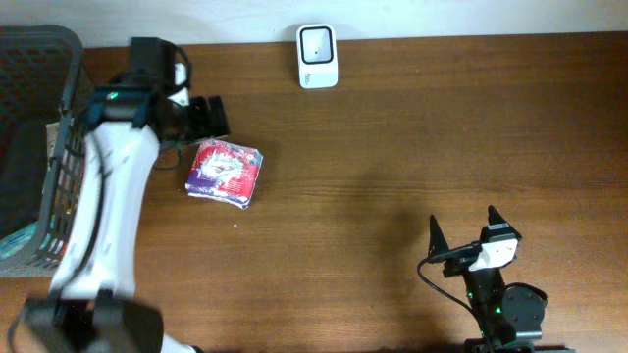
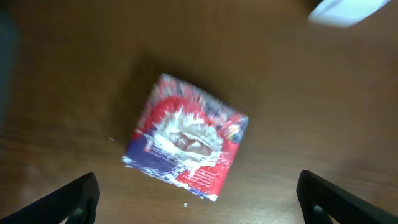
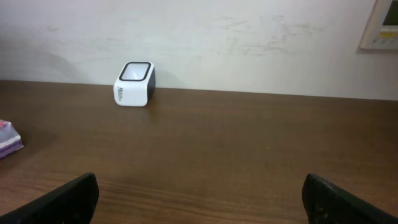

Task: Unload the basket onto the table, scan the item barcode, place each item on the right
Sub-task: 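Lift the red pack out and place it on the table center, then return the left gripper into the basket toward the white tube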

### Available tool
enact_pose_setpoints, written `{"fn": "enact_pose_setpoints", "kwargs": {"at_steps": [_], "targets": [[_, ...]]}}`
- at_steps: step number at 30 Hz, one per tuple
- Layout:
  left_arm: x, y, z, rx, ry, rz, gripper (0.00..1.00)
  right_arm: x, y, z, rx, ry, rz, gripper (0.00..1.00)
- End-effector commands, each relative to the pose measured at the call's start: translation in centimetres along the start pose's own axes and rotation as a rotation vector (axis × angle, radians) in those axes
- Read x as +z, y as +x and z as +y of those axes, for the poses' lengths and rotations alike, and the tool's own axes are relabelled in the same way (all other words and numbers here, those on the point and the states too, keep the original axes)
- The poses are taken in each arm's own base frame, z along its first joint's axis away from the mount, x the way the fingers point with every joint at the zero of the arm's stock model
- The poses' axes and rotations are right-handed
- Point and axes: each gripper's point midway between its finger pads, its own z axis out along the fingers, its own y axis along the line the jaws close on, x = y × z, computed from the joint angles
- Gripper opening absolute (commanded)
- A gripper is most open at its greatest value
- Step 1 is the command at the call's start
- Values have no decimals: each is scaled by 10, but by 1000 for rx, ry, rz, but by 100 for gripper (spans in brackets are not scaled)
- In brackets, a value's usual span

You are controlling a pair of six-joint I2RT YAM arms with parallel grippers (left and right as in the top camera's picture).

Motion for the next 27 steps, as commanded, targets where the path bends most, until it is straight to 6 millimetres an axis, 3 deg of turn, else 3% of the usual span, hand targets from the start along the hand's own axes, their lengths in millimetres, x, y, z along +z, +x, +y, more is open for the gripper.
{"fn": "enact_pose_setpoints", "kwargs": {"at_steps": [1, 4, 8, 10, 14, 18, 21, 27], "targets": [[-87, -26, 19, 61, -105, -258, 99, 0, 3, 1, 8, -1, 3, 99], [-159, -33, 41, 62, -220, -457, 99, 0, 3, 1, 8, -1, 3, 99], [-232, -35, 78, 51, -432, -623, 99, 0, 3, 1, 8, -1, 3, 99], [-252, -38, 88, 56, -471, -656, 99, 0, 3, 1, 8, -1, 3, 99], [-289, -45, 128, 27, -573, -697, 100, 0, 3, 1, 8, -1, 3, 99], [-288, -50, 169, 24, -644, -641, 100, 0, 3, 1, 8, -1, 3, 99], [-269, -54, 202, -31, -641, -585, 100, 0, 3, 1, 8, -1, 3, 99], [-188, -64, 273, -67, -600, -376, 98, 0, 3, 1, 8, -1, 3, 99]]}}
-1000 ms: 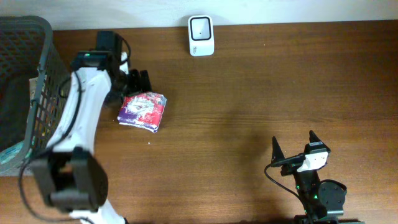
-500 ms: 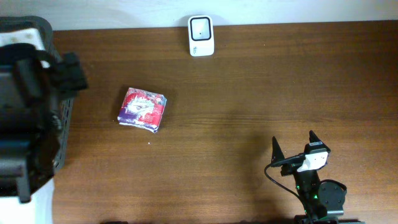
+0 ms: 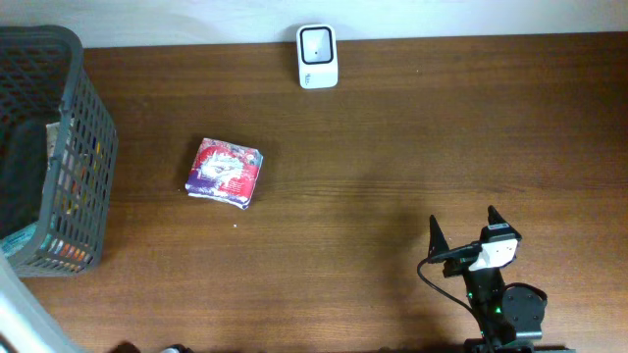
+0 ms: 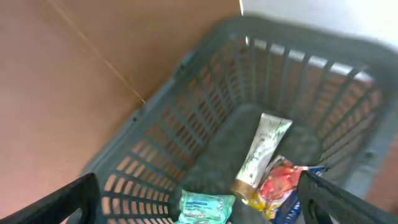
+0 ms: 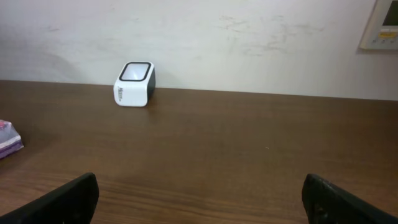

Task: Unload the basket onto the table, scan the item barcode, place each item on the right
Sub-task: 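Return the left gripper into the basket toward the white tube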

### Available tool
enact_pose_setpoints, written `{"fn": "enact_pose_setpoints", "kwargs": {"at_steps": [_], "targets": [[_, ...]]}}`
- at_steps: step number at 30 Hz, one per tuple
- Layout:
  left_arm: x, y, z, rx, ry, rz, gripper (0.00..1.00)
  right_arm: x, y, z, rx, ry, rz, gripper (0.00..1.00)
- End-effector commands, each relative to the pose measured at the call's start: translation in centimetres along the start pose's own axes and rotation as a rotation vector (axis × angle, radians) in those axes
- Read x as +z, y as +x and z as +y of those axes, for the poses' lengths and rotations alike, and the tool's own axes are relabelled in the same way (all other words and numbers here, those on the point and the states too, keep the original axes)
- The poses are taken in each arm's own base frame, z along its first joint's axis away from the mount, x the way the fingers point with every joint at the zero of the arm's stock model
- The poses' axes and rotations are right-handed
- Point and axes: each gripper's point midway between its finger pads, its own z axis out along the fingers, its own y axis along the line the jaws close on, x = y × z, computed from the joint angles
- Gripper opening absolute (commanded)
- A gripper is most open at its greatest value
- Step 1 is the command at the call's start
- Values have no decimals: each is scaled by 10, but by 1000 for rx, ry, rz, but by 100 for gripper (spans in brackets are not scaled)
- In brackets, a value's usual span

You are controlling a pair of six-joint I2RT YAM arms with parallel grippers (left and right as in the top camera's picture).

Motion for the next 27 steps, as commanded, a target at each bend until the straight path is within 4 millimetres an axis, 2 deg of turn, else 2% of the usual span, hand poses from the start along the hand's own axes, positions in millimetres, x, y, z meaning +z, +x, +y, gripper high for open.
{"fn": "enact_pose_setpoints", "kwargs": {"at_steps": [1, 2, 5, 8, 9, 12, 15, 18, 22, 26, 27], "targets": [[54, 16, -11, 68, 65, 96, 98, 0, 3, 1, 8, -2, 3, 99], [68, 22, -16, 88, 81, 126, 99, 0, 3, 1, 8, -2, 3, 99], [109, 45, -46, 163, 218, 204, 98, 0, 3, 1, 8, -2, 3, 99], [151, 73, -61, 175, 253, 306, 96, 0, 3, 1, 8, -2, 3, 99], [169, 89, -68, 179, 266, 357, 95, 0, 3, 1, 8, -2, 3, 99], [209, 127, -82, 190, 294, 466, 89, 0, 3, 1, 8, -2, 3, 99], [248, 167, -95, 201, 306, 561, 88, 0, 3, 1, 8, -2, 3, 99], [272, 190, -99, 204, 300, 606, 88, 0, 3, 1, 8, -2, 3, 99], [291, 216, -103, 188, 325, 651, 88, 0, 3, 1, 8, -2, 3, 99], [300, 234, -119, 180, 398, 676, 69, 0, 3, 1, 8, -2, 3, 99], [302, 236, -119, 180, 399, 677, 57, 0, 3, 1, 8, -2, 3, 99]]}}
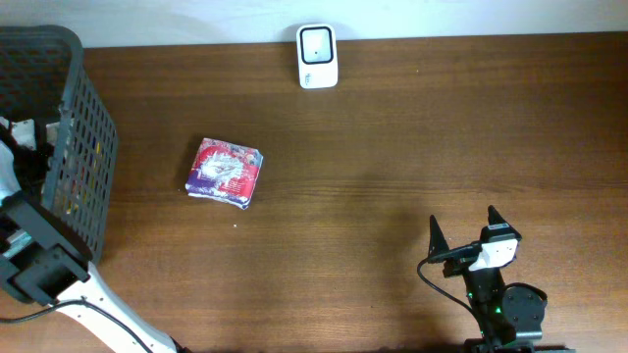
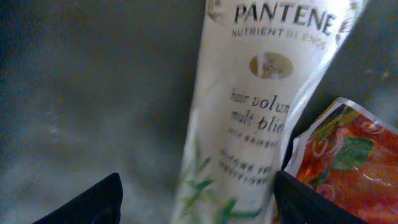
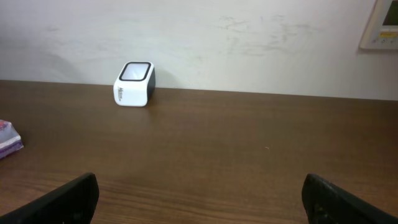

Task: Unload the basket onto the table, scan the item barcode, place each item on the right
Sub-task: 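Return the left gripper into the basket toward the white tube, then carry the white Pantene tube out and set it beside the red pack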

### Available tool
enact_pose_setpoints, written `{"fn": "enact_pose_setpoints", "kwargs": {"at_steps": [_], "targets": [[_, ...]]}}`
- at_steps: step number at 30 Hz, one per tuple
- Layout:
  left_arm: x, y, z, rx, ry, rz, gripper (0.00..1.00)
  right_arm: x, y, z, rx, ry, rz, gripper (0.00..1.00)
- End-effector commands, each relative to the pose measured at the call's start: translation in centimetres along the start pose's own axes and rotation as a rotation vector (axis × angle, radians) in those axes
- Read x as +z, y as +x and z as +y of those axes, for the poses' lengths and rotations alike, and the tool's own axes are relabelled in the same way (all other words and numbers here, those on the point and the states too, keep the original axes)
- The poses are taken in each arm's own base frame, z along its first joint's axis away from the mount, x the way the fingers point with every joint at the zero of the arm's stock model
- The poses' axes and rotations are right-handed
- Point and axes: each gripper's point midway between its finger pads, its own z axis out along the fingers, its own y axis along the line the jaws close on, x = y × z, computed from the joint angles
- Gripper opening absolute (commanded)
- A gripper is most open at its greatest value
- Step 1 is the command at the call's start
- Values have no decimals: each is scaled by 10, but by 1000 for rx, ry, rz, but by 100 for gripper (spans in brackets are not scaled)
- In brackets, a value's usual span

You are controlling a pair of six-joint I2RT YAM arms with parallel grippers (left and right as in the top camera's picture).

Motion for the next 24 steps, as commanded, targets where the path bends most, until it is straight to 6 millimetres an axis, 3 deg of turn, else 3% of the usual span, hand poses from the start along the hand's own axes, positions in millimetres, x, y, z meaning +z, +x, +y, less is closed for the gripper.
{"fn": "enact_pose_setpoints", "kwargs": {"at_steps": [1, 5, 7, 11, 16, 17, 21, 24], "targets": [[16, 0, -5, 14, 43, 3, 50, 0, 3, 1, 7, -1, 3, 99], [16, -2, -5, 13, 40, -5, 17, 0, 3, 1, 7, -1, 3, 99], [16, -2, -5, 13, 40, -5, 9, 0, 3, 1, 7, -1, 3, 99], [16, -2, -5, -4, 40, -5, 0, 0, 3, 1, 7, -1, 3, 99], [3, -7, -4, -38, 33, -26, 0, 0, 3, 1, 7, -1, 3, 99], [-4, -10, -3, -38, 29, -40, 0, 0, 3, 1, 7, -1, 3, 99], [-75, -38, 1, -44, -15, -190, 0, 0, 3, 1, 7, -1, 3, 99], [-121, -46, 1, -37, -41, -278, 0, 0, 3, 1, 7, -1, 3, 99]]}}
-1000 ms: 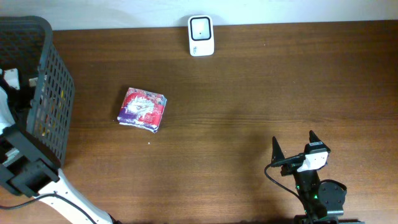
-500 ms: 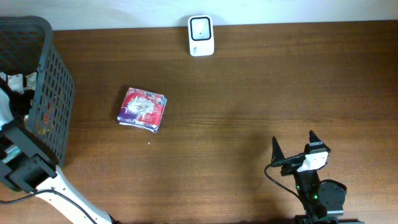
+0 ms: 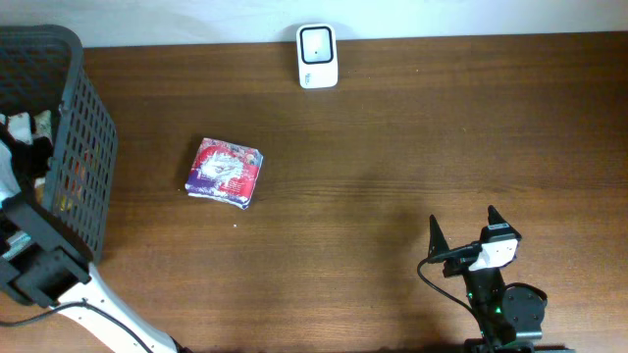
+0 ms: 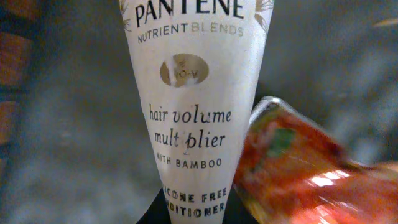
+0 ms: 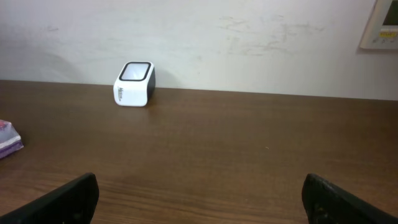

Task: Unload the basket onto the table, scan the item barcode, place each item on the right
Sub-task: 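Carry the white Pantene tube out and set it beside the red pack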

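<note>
A white Pantene conditioner tube (image 4: pixel 189 99) fills the left wrist view, lying in the grey basket (image 3: pixel 93 147). My left gripper (image 4: pixel 196 214) is down inside the basket, its dark fingers pressed to both sides of the tube's lower end, shut on it. From overhead only the arm and a bit of white show at the basket (image 3: pixel 22 127). The white barcode scanner (image 3: pixel 317 56) stands at the table's far edge, also in the right wrist view (image 5: pixel 134 84). My right gripper (image 3: pixel 461 235) rests open at the near right, nothing between its fingers (image 5: pixel 68 199).
A red and purple packet (image 3: pixel 225 172) lies on the table between basket and scanner, its edge showing (image 5: pixel 9 137). An orange-red pouch (image 4: pixel 298 174) lies against the tube in the basket. The basket's tall mesh wall stands between the tube and the table.
The left gripper's fingers were spread wide on either side of the tube; now they are closed against its lower end. The orange-red pouch looks shifted and blurred. The right arm is unchanged.
My left gripper was open over the red packet lying on the table. It was then open above the basket, looking down at the tube and pouches. Then it was low over the Pantene tube, still open. Now it grips the tube.
</note>
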### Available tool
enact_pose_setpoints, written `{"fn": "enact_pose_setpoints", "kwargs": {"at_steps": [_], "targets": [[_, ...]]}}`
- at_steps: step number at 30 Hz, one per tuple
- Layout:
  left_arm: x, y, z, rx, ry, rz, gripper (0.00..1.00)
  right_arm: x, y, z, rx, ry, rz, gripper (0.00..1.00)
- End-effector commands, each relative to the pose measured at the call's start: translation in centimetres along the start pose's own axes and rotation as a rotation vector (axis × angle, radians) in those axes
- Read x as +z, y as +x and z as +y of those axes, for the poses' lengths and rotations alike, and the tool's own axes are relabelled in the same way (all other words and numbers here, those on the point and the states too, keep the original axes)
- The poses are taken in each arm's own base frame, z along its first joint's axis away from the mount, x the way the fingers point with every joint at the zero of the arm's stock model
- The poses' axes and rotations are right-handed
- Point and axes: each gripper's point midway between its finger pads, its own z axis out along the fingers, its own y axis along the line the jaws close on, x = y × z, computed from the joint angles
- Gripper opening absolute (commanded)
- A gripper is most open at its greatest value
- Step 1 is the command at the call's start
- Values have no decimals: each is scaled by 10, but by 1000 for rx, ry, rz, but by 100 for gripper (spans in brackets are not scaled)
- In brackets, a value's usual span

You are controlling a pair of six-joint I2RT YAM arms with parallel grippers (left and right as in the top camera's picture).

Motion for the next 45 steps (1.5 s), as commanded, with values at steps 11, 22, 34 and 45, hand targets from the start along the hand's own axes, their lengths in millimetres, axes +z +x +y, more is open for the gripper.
{"fn": "enact_pose_setpoints", "kwargs": {"at_steps": [11, 22, 34, 45], "targets": [[-314, -46, -53, 79, -94, -640, 0, 0, 3, 1, 8, -1, 3, 99], [-385, 19, -212, 287, 243, -676, 0, 0, 3, 1, 8, -1, 3, 99], [-258, 111, -418, 741, 483, -217, 0, 0, 3, 1, 8, -1, 3, 99], [-132, 186, -497, 727, 379, 140, 0, 0, 3, 1, 8, -1, 3, 99]]}}
